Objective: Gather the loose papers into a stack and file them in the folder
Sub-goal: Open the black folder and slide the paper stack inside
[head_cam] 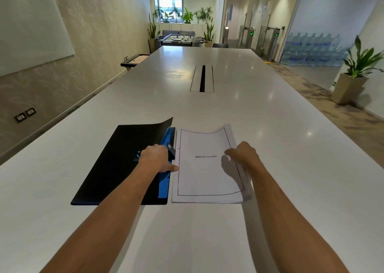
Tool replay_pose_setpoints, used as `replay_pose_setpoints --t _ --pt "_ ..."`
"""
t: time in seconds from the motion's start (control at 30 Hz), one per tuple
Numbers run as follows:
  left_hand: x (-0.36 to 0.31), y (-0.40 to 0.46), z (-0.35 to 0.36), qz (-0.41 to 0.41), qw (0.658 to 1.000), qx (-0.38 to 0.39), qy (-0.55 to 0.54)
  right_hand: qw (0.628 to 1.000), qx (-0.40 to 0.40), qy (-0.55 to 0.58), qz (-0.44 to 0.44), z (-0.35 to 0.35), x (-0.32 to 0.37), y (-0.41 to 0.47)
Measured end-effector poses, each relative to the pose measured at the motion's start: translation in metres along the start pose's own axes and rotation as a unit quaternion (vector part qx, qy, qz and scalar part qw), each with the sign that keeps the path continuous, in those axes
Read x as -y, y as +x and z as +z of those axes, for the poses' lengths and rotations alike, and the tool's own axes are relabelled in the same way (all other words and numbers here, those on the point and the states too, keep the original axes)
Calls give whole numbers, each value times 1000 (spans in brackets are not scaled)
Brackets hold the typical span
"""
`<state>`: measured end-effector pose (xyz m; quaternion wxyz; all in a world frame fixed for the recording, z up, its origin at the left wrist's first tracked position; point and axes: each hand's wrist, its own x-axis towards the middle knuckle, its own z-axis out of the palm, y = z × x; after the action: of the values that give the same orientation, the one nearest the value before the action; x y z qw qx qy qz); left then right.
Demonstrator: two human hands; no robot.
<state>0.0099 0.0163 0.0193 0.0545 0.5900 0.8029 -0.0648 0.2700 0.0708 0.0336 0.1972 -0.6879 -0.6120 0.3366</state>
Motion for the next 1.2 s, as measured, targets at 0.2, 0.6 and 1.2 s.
replay_pose_setpoints --t 0.2,0.6,1.2 --pt "0 -2 1 2 1000 -9 -4 999 -5 -36 5 3 12 -3" --pt "0 -6 -1 -1 1000 -13 4 979 21 196 49 0 -3 7" --pt "1 -16 -10 3 999 6 -34 979 89 182 4 7 -20 -2"
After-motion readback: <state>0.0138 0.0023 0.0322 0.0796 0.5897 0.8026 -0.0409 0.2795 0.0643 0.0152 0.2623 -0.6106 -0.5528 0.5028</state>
